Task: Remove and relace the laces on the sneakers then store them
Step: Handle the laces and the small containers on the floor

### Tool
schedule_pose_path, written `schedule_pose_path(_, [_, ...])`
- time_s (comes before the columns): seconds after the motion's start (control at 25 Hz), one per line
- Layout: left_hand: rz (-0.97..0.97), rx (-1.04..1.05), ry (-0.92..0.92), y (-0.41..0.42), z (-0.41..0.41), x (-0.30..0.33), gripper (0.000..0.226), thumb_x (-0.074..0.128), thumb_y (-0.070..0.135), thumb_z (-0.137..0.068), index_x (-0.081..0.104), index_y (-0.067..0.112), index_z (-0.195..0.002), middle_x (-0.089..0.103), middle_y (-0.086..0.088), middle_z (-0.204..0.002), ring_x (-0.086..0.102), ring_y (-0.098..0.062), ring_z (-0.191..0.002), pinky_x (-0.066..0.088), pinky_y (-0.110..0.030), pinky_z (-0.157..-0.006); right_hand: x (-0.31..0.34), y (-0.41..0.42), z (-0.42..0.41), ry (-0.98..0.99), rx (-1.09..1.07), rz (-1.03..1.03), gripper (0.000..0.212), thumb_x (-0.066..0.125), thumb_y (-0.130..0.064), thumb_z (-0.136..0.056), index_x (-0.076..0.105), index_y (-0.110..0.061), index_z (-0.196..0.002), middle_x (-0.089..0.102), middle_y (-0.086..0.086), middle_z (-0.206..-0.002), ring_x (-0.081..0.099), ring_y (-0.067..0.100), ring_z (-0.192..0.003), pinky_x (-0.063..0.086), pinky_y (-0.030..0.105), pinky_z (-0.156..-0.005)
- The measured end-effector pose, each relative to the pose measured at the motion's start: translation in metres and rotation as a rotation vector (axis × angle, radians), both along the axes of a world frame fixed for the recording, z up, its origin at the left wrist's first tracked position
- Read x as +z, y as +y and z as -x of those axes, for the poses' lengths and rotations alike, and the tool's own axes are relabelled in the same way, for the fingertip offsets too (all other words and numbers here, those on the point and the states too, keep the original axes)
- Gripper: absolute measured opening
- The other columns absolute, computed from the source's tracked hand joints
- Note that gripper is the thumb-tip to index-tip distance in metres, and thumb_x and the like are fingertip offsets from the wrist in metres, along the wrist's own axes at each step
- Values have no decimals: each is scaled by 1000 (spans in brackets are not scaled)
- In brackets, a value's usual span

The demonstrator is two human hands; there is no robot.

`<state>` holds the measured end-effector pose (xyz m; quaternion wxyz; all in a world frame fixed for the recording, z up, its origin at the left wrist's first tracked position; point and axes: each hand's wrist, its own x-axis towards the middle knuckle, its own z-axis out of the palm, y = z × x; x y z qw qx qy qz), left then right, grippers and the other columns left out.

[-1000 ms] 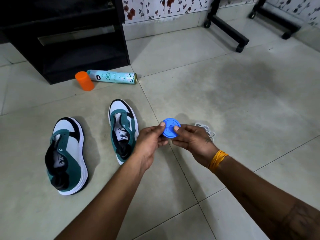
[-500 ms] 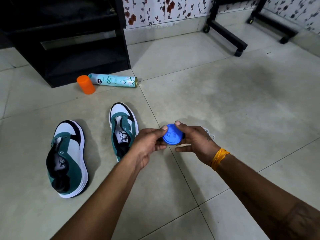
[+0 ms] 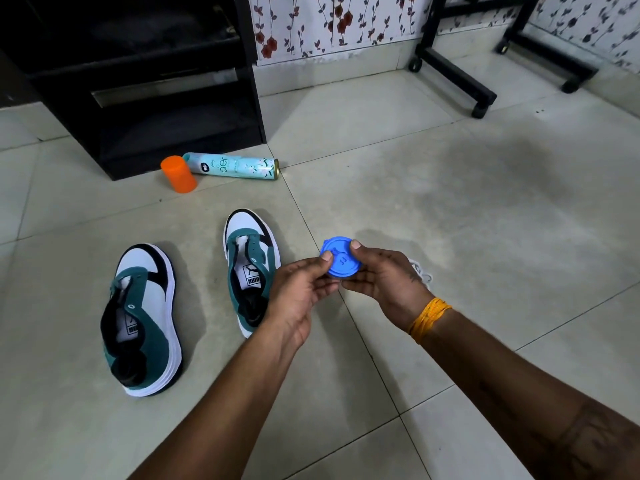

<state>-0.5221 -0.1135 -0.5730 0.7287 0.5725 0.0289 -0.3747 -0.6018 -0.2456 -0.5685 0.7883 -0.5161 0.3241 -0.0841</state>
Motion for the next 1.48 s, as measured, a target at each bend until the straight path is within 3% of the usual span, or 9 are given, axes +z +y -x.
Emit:
schedule_pose_path(0.12, [-3,9,8,1,-3,2,28,71,19,-95,73,-6,-108,78,-17,-97,72,-21,-79,62,-29,-76,1,4,-2,-6,-28,21,38,66,-31,-98,74,2,-113,77,22,-105,75,34,-99,62,39,-89])
schedule_pose_path(0.32, [18,51,6,8,-27,24,26,71,27,-96,76,3,-105,77,-15,-97,72,-21,-83,61,-33,-83,23,2,-21,-81,79,8,38,69,-24,-96,69,7,-119,72,29,-114,72,31,-101,61,35,-87])
schedule_pose_path(0.56, [18,192,-151,34,-98,88,25,70,24,-97,76,1,-101,77,-15,-85,73,-18,-68,62,-29,-72,78,26,-109,-194,141,90,32,72,-17,-94,71,9,-112,71,32,-111,71,29,-92,62,33,-80])
schedule_pose_path(0.8, [-75,211,-234,88,-206,153,41,73,34,-95,68,-2,-115,76,-21,-95,72,-25,-74,64,-30,-67,142,70,-220,-311,312,328,27,75,-19,-93,67,-15,-118,72,8,-118,73,21,-99,63,36,-81])
schedule_pose_path(0.92, [-90,363,-325,106,-247,167,31,77,33,-93,64,7,-103,76,-14,-92,75,-26,-74,62,-30,-61,153,92,-275,-353,275,446,40,79,-16,-90,61,-10,-125,70,11,-118,73,23,-101,63,31,-74])
schedule_pose_path(1.08, [-132,529,-414,116,-289,166,7,76,17,-90,74,13,-95,78,-6,-94,75,-20,-91,63,-34,-71,155,114,-344,-341,180,506,42,85,-28,-84,59,-21,-116,70,11,-115,74,25,-100,65,42,-79])
schedule_pose_path(1.2, [-152,625,-467,127,-329,164,10,77,13,-89,76,17,-99,79,0,-95,75,-16,-93,63,-34,-80,150,128,-395,-323,194,571,38,83,-41,-78,64,-31,-110,74,-1,-108,74,19,-98,63,48,-85])
schedule_pose_path(1.32, [-180,674,-481,134,-377,158,14,76,11,-90,77,15,-103,78,0,-96,74,-16,-93,63,-36,-86,142,138,-442,-345,202,623,28,77,-20,-90,67,-27,-115,73,-6,-109,70,11,-102,60,43,-93])
schedule_pose_path(1.48, [-262,683,-523,131,-419,149,31,71,6,-88,73,15,-117,77,3,-105,72,-13,-99,59,-40,-98,138,143,-491,-311,163,715,22,75,-12,-91,73,-15,-113,74,-3,-102,71,12,-96,62,40,-89])
